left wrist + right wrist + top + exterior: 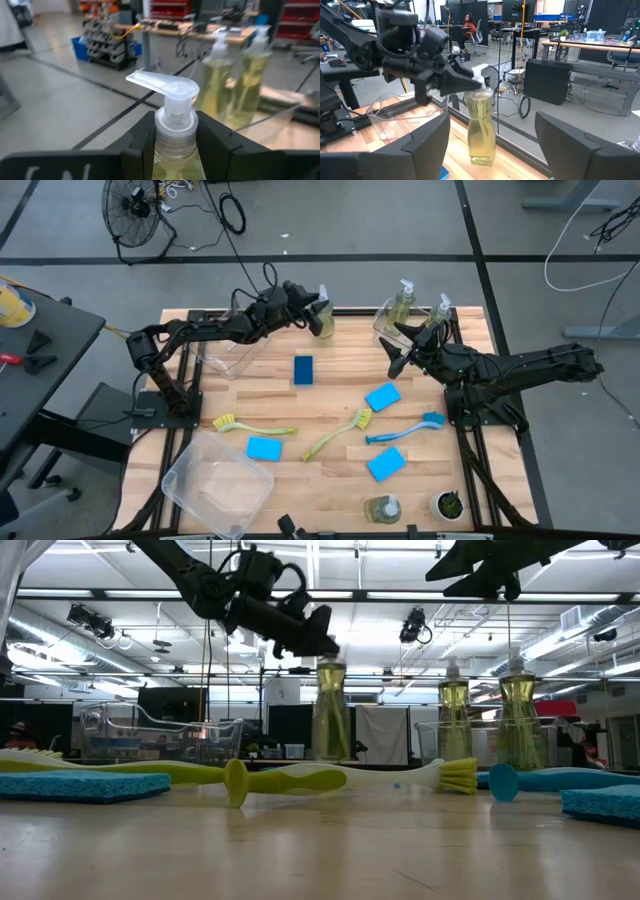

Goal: Pick & Place Kitchen Sink Supplies
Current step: Put the yellow dish soap bottle into the right transparent bin

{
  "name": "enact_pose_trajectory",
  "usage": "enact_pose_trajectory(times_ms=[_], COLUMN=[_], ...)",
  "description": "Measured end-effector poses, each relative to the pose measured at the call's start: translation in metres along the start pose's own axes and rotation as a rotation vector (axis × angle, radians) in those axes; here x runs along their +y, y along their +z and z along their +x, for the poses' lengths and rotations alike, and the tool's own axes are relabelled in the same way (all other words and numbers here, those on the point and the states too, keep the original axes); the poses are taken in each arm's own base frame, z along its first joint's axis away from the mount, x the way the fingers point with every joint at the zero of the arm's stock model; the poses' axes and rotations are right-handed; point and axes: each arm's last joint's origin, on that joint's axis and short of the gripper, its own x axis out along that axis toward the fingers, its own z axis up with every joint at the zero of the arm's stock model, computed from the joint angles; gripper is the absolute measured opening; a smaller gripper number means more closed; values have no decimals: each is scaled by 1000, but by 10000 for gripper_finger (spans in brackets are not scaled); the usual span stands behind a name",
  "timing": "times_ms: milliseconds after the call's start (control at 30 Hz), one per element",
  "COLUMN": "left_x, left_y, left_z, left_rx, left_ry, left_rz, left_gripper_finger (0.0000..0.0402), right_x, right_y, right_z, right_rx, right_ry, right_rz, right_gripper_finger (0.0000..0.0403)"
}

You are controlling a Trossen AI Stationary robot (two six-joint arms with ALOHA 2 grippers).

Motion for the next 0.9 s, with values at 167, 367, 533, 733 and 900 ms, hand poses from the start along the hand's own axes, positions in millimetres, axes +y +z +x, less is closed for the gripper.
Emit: enact_pose_trajectory(times_ms=[167, 367, 533, 733, 900], left_x=[-11, -21, -28, -40, -44], left_y=[26, 54, 69, 80, 82], left_z=[3, 4, 3, 1, 0], left_rx=[-73, -144, -168, -209, -222], left_ry=[-33, -93, -155, -229, -259], left_rz=[-5, 14, 19, 20, 13], left_gripper_finger=[118, 118, 118, 118, 118], right_x=[0, 0, -9, -26, -31], right_y=[0, 7, 29, 48, 51], right_z=[0, -2, -11, -27, -32], right_rx=[0, -49, -200, -301, -315], right_ry=[0, 5, -46, -93, -92], right_rz=[9, -22, 23, 91, 110], right_gripper_finger=[292, 292, 292, 292, 292])
